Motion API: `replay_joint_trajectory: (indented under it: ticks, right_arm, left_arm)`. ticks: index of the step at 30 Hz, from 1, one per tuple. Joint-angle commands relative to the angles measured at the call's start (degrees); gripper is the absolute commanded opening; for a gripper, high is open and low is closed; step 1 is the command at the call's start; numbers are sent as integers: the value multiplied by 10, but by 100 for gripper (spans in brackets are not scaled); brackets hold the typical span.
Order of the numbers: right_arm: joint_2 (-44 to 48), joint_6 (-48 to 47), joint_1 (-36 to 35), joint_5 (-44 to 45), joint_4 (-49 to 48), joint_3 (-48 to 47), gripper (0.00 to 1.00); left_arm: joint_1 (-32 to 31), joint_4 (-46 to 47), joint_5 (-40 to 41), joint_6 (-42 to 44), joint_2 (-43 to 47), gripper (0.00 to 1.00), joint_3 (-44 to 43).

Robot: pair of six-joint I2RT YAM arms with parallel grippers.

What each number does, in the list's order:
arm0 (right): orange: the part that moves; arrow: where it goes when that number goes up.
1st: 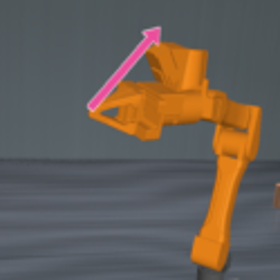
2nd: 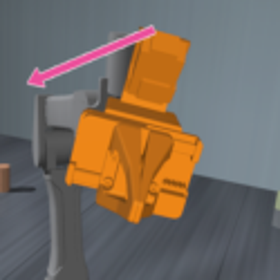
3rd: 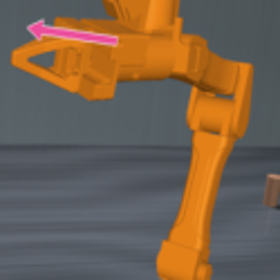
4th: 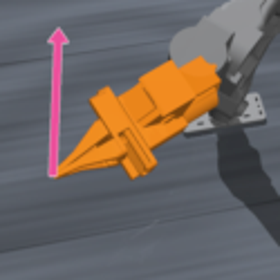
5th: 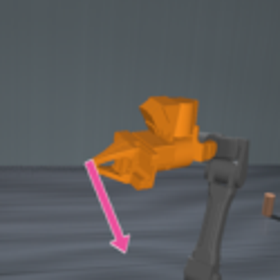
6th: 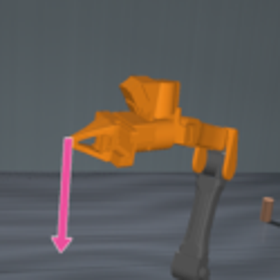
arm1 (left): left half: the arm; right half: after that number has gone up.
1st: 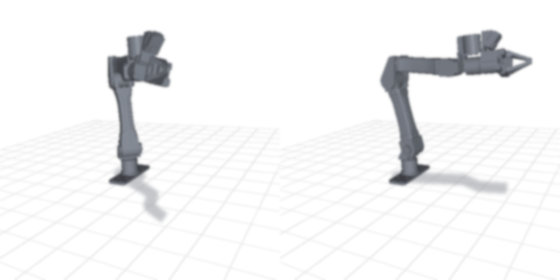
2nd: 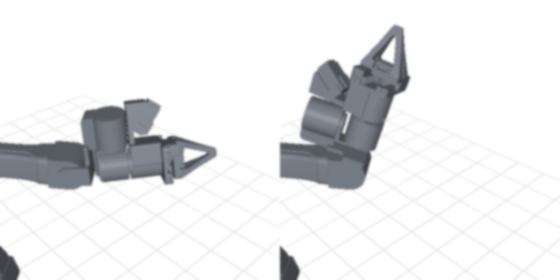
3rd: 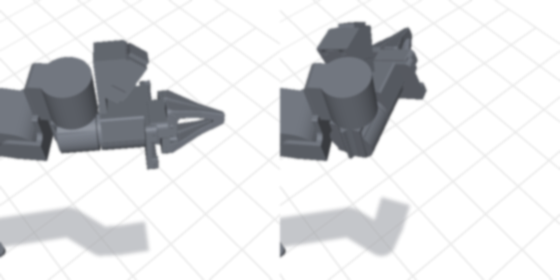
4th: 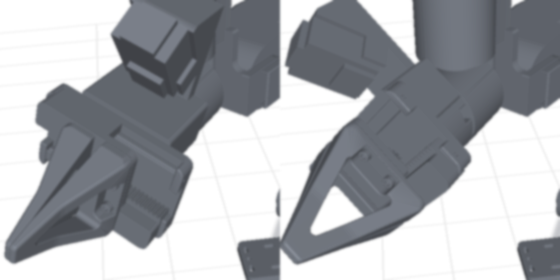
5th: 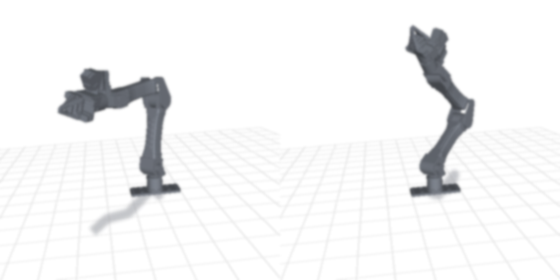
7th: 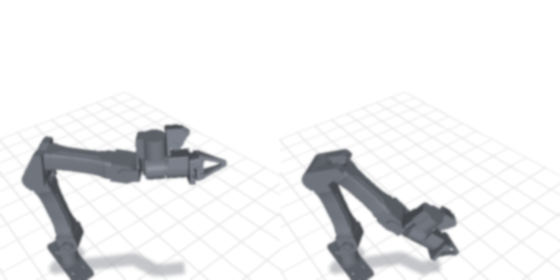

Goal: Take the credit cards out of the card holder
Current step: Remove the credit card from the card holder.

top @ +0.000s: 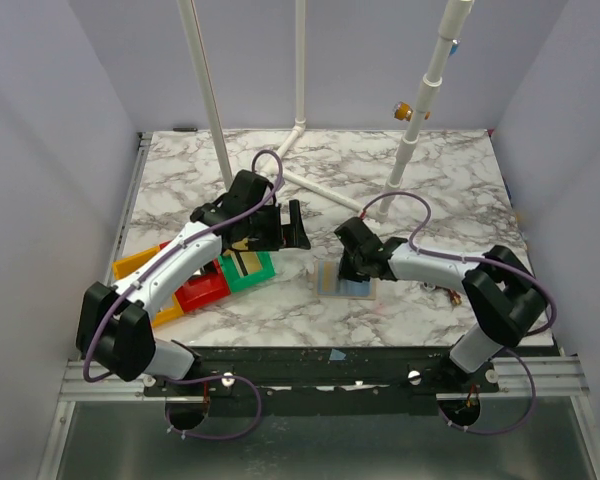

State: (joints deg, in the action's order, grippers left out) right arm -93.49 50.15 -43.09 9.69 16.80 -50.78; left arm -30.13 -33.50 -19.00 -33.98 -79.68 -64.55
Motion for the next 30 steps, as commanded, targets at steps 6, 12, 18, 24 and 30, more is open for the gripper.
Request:
replay_joint_trajectory:
  ticks: [6, 12, 18, 24, 30]
  right_arm:
    - [31, 24, -2, 45, 24, 42, 1]
    - [28, 30, 2, 17, -6, 62, 1]
    - [46, 39, 26, -32, -53, 104, 1]
    - [54, 50, 48, -80, -104, 146, 1]
    - [59, 57, 59, -93, -126, 170, 1]
  left_arm:
    - [-7, 34, -42, -18, -24, 99, 14]
    - [-21, 66, -82, -41, -54, 96, 15]
    - [-32, 115, -127, -72, -88, 67, 19]
    - [-45, 138, -138, -91, -135, 23, 9]
    - [-57, 145, -130, -92, -187, 0, -3]
